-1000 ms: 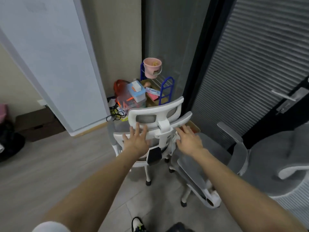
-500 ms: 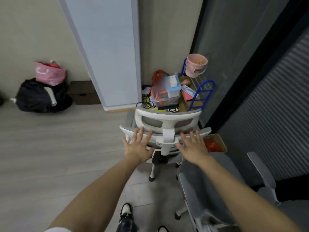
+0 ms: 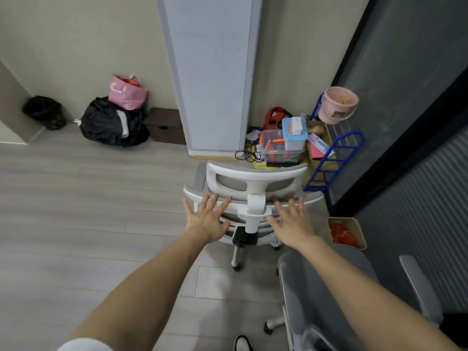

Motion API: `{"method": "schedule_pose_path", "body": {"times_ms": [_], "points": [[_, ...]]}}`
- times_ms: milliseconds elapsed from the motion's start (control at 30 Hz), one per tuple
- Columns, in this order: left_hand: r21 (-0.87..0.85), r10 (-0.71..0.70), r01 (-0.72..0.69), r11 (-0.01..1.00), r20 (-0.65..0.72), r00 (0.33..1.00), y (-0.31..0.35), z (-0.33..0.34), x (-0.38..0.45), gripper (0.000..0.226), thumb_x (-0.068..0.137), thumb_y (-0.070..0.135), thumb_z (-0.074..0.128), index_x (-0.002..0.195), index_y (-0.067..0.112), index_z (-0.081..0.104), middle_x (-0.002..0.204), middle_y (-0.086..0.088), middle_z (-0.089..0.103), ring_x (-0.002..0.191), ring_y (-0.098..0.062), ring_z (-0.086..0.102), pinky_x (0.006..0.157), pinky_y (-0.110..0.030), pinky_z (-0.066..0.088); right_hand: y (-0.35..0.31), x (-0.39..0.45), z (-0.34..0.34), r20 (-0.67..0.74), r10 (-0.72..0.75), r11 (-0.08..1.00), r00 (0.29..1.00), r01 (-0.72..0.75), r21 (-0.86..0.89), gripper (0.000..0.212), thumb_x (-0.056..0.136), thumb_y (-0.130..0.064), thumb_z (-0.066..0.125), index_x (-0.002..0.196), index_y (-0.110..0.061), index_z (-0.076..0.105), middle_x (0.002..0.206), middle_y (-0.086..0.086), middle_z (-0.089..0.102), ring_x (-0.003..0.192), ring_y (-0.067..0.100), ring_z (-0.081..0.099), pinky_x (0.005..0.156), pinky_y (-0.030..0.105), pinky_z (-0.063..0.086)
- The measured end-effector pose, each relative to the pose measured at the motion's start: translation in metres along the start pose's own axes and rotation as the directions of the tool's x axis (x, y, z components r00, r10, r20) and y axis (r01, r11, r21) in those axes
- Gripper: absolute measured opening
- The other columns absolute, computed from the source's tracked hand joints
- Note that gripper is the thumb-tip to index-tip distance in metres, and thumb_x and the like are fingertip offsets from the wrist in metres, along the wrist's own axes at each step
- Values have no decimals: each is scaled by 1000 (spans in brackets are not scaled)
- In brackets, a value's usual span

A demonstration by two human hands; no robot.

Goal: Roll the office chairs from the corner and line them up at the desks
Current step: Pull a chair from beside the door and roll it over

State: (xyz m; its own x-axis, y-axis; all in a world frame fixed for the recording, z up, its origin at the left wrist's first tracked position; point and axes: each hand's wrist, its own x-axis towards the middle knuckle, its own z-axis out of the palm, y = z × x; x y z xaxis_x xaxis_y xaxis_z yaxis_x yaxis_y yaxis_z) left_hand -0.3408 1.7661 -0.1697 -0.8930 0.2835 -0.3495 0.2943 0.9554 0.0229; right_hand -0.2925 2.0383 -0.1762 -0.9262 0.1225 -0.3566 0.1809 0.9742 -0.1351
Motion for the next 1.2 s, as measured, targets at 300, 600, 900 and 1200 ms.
{"method": "schedule_pose_path", "body": {"times_ms": [300, 600, 900, 1200], "points": [[-88, -216, 215, 973, -4, 976, -109, 26, -61, 76, 98, 70, 26, 158, 51, -17, 173, 4, -12, 158, -20, -19, 112, -79, -7, -123, 9, 7, 103, -198, 979, 975, 203, -36, 77, 96, -79, 9, 163, -44, -3, 170, 7, -20, 150, 34, -33, 126, 56, -8], [-188, -496, 494, 849, 36, 867, -255, 68, -180, 81, 96, 73, 29, 157, 51, -21, 173, 1, -14, 158, -20, -21, 114, -79, -2, -315, 1, 45, 181, -479, 862, 859, 499, -89, 69, 100, -73, 17, 160, -51, -10, 170, 5, -26, 154, 33, -29, 126, 58, -1], [-337, -762, 744, 577, 106, 639, -369, 131, -345, 87, 94, 73, 35, 157, 51, -22, 172, 0, -18, 156, -23, -26, 114, -80, -1, -524, -63, 96, 328, -707, 614, 626, 774, -152, 66, 102, -70, 21, 158, -55, -12, 168, 1, -30, 154, 31, -29, 125, 61, -1], [-414, -901, 881, 229, 252, 352, -450, 190, -525, 87, 97, 71, 34, 157, 48, -24, 168, 0, -32, 154, -28, -31, 112, -81, -11, -728, -178, 171, 459, -830, 276, 316, 949, -154, 66, 100, -73, 25, 157, -60, -7, 170, -5, -27, 155, 27, -27, 123, 63, 1]]}}
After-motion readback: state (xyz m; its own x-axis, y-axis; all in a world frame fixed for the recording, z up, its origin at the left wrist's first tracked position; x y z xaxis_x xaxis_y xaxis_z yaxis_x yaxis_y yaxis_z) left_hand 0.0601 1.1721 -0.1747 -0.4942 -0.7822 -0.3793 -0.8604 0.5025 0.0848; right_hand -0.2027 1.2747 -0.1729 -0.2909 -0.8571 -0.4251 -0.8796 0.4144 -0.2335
